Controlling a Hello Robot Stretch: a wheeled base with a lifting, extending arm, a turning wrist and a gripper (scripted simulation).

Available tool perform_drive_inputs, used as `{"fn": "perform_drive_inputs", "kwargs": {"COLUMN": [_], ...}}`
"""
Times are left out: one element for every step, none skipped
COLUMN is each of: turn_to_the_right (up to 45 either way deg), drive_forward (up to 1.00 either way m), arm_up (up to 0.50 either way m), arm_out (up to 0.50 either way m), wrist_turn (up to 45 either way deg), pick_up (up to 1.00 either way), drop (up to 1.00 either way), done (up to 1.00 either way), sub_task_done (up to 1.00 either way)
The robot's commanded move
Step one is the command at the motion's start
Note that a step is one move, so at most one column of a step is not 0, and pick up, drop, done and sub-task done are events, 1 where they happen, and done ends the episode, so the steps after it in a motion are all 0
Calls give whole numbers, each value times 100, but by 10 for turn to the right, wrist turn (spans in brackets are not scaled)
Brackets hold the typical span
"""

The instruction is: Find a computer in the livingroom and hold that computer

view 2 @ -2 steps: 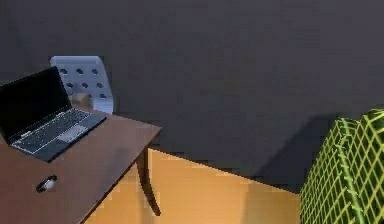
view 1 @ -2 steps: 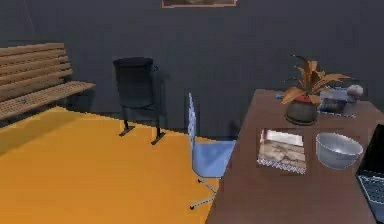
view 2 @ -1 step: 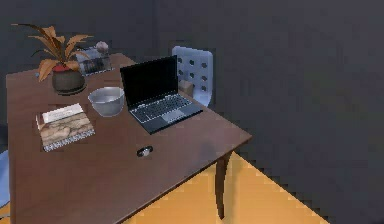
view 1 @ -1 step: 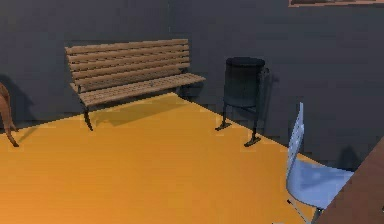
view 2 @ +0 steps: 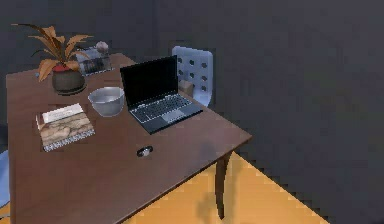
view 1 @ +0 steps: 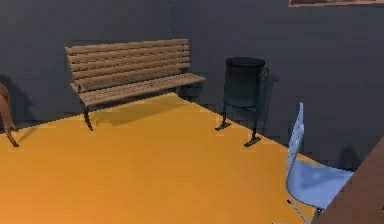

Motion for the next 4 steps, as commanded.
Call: {"fn": "perform_drive_inputs", "kwargs": {"turn_to_the_right": [0,0,0,0], "drive_forward": [0,0,0,0], "arm_up": [36,0,0,0], "arm_out": [0,50,0,0], "wrist_turn": [0,0,450,450], "pick_up": [0,0,0,0], "drop": [0,0,0,0], "done": [0,0,0,0], "sub_task_done": [0,0,0,0]}}
